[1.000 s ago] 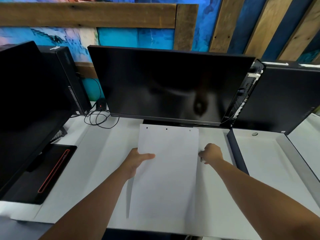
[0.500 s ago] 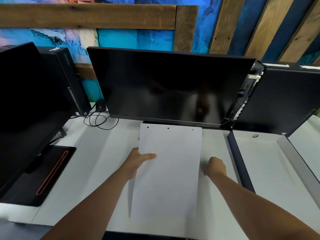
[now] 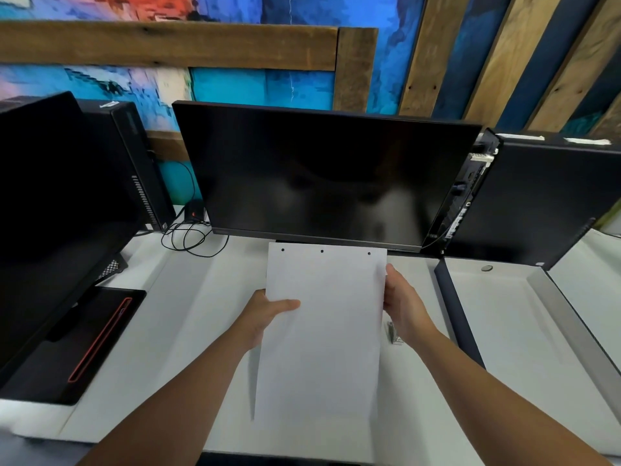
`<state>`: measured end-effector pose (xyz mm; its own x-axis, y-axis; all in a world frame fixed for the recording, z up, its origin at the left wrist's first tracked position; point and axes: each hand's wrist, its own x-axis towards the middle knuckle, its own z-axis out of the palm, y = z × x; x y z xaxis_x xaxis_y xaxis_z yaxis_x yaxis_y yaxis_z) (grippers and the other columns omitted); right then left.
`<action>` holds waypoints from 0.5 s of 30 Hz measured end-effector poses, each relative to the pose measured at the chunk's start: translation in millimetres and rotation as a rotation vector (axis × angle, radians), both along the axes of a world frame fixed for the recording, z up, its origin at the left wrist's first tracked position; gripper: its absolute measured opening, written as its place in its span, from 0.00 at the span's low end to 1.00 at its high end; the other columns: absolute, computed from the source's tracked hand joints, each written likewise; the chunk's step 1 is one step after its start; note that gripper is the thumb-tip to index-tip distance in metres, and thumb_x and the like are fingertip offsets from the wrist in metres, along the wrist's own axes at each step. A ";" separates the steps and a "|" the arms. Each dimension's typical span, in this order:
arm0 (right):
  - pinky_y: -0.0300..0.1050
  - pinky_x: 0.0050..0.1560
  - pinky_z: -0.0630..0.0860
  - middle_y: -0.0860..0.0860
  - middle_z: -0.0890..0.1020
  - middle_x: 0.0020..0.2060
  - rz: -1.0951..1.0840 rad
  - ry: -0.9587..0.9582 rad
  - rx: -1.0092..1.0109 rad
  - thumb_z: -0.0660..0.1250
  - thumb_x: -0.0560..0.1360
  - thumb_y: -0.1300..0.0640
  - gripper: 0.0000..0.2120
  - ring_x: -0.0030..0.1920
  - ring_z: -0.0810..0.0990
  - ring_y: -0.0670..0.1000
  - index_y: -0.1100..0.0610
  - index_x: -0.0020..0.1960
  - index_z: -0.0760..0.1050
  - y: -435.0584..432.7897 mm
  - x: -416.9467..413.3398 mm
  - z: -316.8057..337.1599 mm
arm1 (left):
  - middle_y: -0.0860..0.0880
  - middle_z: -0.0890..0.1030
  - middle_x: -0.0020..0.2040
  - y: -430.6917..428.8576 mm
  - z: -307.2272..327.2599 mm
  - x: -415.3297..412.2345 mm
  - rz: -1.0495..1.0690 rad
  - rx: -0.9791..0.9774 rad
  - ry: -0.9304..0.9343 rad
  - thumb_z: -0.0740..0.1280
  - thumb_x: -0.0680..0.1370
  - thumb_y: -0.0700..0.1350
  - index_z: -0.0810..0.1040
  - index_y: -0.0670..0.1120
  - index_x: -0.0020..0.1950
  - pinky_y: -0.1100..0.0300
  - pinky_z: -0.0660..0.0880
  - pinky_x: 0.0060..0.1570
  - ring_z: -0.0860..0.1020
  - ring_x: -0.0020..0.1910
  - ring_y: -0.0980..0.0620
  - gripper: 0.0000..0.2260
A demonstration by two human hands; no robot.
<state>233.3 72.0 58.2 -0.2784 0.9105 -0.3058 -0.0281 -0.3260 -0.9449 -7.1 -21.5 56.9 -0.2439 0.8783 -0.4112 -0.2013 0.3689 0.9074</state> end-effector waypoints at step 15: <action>0.48 0.49 0.79 0.57 0.86 0.47 0.113 0.046 0.133 0.72 0.69 0.65 0.08 0.48 0.84 0.58 0.62 0.48 0.83 -30.1 5.8 43.4 | 0.44 0.85 0.47 -15.2 31.9 4.4 -0.033 0.149 -0.049 0.76 0.62 0.38 0.82 0.43 0.49 0.51 0.78 0.52 0.83 0.49 0.43 0.16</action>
<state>239.2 41.9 101.6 -0.3921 0.9042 -0.1692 -0.0426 -0.2016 -0.9785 -2.7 -36.7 88.8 -0.1966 0.9376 -0.2868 -0.2370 0.2384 0.9418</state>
